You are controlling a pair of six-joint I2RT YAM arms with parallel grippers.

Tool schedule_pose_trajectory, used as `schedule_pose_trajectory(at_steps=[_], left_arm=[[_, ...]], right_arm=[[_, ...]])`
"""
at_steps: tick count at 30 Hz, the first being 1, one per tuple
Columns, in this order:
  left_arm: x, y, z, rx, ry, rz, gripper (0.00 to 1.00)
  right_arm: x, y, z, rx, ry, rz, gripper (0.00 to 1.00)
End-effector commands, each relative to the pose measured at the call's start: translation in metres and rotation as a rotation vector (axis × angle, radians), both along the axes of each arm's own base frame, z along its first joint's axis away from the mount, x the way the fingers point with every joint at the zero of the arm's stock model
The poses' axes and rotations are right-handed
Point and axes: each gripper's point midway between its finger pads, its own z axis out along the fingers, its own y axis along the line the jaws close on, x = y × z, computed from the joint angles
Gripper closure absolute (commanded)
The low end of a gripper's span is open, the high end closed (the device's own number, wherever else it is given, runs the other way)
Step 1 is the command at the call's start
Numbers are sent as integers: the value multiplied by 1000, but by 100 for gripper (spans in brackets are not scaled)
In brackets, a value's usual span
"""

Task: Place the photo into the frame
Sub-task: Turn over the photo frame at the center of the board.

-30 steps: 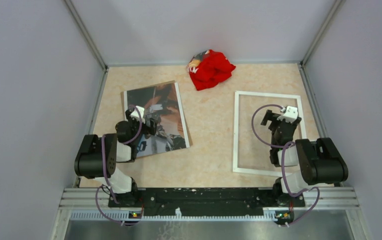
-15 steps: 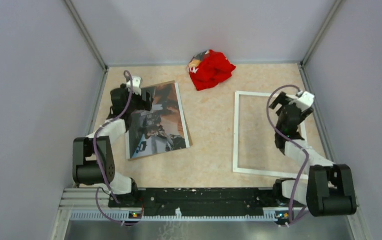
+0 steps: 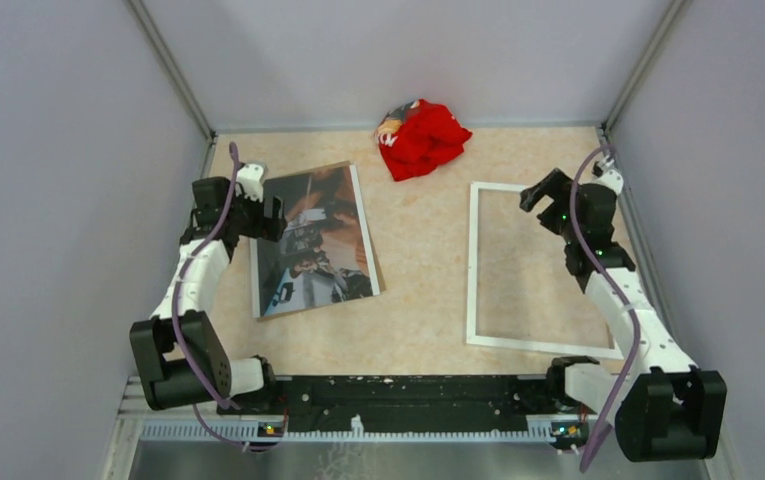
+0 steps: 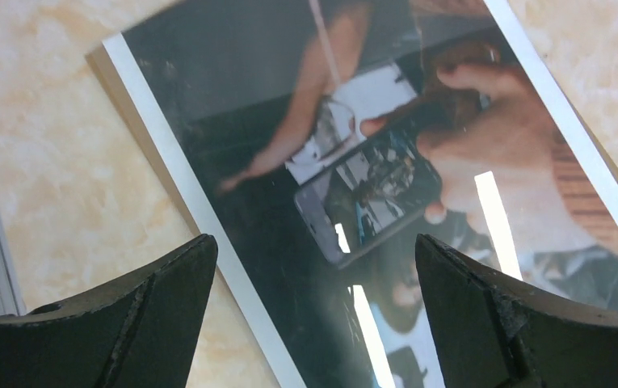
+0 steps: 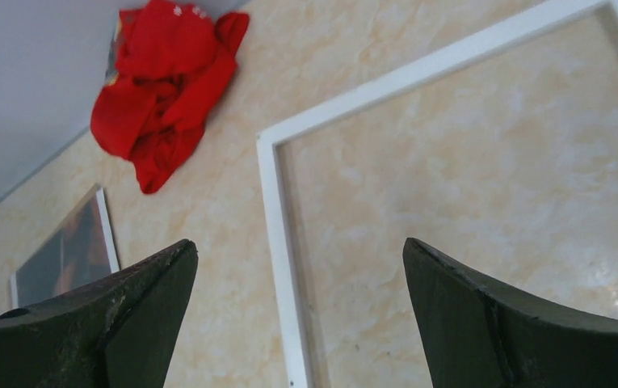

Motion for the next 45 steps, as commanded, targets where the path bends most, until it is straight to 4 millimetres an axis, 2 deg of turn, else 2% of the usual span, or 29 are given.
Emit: schedule_pose_trajectory(at_steps=[1,5,8,11,15,20,26,30,33,37,41,44,45], left_arm=[[-15,7,7,9,-9,-19,1],[-14,15,11,-12,11,-1,1],[-13,18,8,-10,33,10,1],[-14,19,9,-7,52,9,1],[-17,15,14,-16,50,-4,1],[-21,8,14,-37,56,-34,1],[-29,-2,12,-65,96,-101,2],[-30,-5,15,-69,87,-120,1],[-30,-7,15,-72,92,-129,2],[-35,-8,15,-72,117,-138,2],[-40,-13,17,-73,116,-160,2],[-42,-17,20,-74,110,-171,2],[-42,-18,20,-79,112,-175,2]], right_arm=[[-12,44,-30,20,226,151,2],[-12,77,-45,-228,367,165,2],[-13,108,-59,-275,413,240,2],[-14,120,-73,-311,447,241,2],[-19,128,-95,-407,509,224,5],[-30,128,-128,-452,597,211,21],[-40,128,-158,-437,638,213,23],[-44,137,-170,-429,658,247,28],[-47,143,-178,-438,670,268,35],[-46,147,-181,-437,671,278,53],[-38,154,-172,-437,654,299,76],[-31,164,-158,-430,637,327,100],[-28,168,-150,-423,625,340,100]])
